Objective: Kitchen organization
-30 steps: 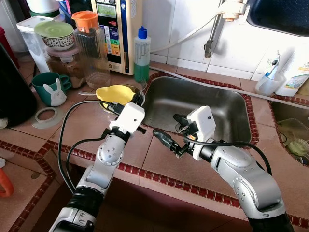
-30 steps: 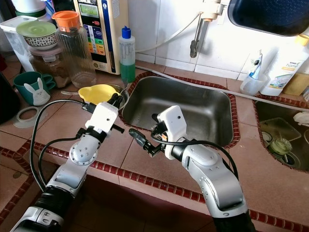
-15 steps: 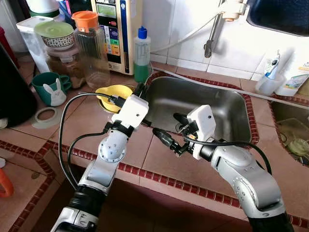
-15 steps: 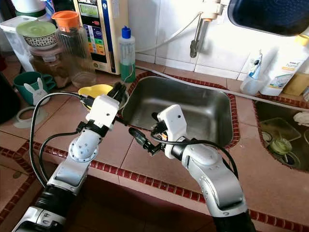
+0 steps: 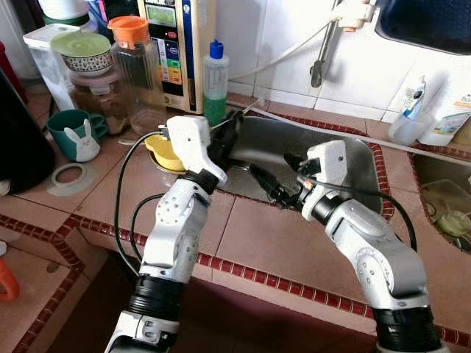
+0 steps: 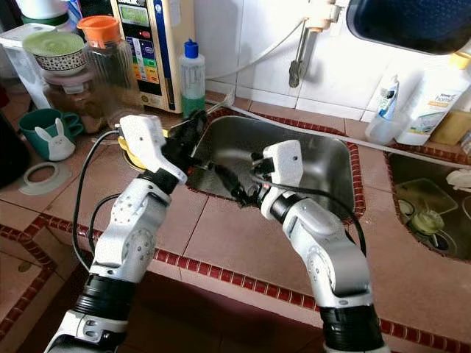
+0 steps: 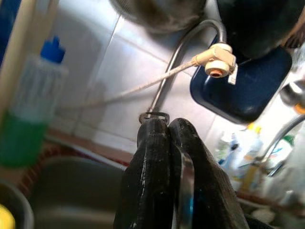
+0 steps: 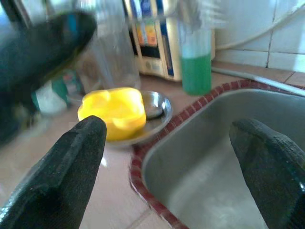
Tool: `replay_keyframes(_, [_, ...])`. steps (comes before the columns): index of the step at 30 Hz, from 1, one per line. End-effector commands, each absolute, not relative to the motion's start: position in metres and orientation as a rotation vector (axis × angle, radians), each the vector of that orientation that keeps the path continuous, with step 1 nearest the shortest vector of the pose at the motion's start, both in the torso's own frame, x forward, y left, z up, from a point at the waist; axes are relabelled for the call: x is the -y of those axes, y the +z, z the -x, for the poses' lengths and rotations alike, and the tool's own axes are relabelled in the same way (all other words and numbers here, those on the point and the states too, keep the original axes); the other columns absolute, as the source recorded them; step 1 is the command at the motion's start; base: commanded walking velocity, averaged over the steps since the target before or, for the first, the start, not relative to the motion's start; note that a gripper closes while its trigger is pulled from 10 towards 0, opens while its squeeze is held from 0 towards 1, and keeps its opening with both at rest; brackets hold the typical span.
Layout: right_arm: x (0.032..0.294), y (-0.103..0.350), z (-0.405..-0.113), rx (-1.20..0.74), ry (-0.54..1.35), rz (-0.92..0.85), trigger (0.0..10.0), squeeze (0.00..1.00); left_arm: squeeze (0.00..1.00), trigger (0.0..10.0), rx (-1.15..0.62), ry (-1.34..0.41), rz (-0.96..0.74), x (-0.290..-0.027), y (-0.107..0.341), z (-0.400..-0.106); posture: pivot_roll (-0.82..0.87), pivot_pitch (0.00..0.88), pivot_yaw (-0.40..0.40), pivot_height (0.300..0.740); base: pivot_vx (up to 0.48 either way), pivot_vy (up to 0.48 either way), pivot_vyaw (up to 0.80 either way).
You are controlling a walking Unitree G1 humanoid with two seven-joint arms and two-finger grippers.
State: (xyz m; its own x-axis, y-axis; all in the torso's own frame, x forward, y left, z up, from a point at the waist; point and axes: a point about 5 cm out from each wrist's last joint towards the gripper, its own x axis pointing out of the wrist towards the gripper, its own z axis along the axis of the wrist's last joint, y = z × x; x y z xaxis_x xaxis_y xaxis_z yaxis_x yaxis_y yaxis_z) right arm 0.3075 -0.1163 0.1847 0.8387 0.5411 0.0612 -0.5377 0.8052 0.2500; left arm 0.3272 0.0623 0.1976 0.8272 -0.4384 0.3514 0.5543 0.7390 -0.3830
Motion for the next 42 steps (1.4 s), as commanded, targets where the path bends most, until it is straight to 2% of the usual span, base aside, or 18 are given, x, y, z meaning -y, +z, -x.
replay_keyframes(1, [0.125, 0.192, -0.315, 0.018, 0.522, -0.393, 10.0, 0.00, 0.00, 10.0, 0.220, -0.611, 0.610, -0.058, 0.207, -0.325, 0.12, 0.000, -0.048, 0.740, 0.000, 0.000, 0.00])
replay_keyframes(3, [0.127, 0.194, -0.320, 0.032, 0.498, -0.508, 10.0, 0.00, 0.00, 10.0, 0.173, -0.651, 0.720, -0.054, 0.207, -0.324, 0.12, 0.000, -0.049, 0.740, 0.000, 0.000, 0.00])
replay_keyframes(6, [0.128, 0.196, -0.324, 0.047, 0.486, -0.584, 10.0, 0.00, 0.00, 10.0, 0.140, -0.683, 0.800, -0.050, 0.207, -0.322, 0.13, 0.000, -0.051, 0.740, 0.000, 0.000, 0.00])
replay_keyframes(14, [0.127, 0.196, -0.330, 0.053, 0.457, -0.699, 10.0, 0.00, 0.00, 10.0, 0.086, -0.720, 0.936, -0.048, 0.208, -0.319, 0.13, 0.000, -0.052, 0.740, 0.000, 0.000, 0.00])
replay_keyframes(27, [0.118, 0.201, -0.336, 0.058, 0.514, -0.906, 10.0, 0.00, 0.00, 10.0, 0.011, -0.776, 0.975, -0.041, 0.205, -0.311, 0.13, 0.000, -0.050, 0.740, 0.000, 0.000, 0.00])
replay_keyframes(35, [0.105, 0.201, -0.344, 0.039, 0.530, -0.934, 10.0, 0.00, 0.00, 10.0, -0.038, -0.846, 0.991, -0.032, 0.205, -0.302, 0.13, 0.000, -0.049, 0.740, 0.000, 0.000, 0.00])
replay_keyframes(36, [0.105, 0.203, -0.347, 0.052, 0.528, -0.933, 4.9, 0.00, 0.00, 10.0, -0.053, -0.857, 0.991, -0.031, 0.204, -0.300, 0.13, 0.000, -0.048, 0.740, 0.000, 0.000, 0.00])
replay_keyframes(37, [0.105, 0.204, -0.348, 0.058, 0.527, -0.933, 4.9, 0.00, 0.00, 10.0, -0.057, -0.859, 0.989, -0.031, 0.203, -0.299, 0.13, 0.000, -0.048, 0.740, 0.000, 0.000, 0.00])
replay_keyframes(38, [0.106, 0.205, -0.349, 0.063, 0.523, -0.935, 0.2, 0.00, 0.00, 10.0, -0.059, -0.858, 0.989, -0.031, 0.202, -0.299, 0.13, 0.000, -0.048, 0.740, 0.000, 0.000, 0.00])
replay_keyframes(42, [0.111, 0.209, -0.352, 0.086, 0.501, -0.945, 0.0, 0.00, 0.00, 10.0, -0.062, -0.836, 0.982, -0.035, 0.200, -0.299, 0.13, 0.000, -0.047, 0.740, 0.000, 0.000, 0.00])
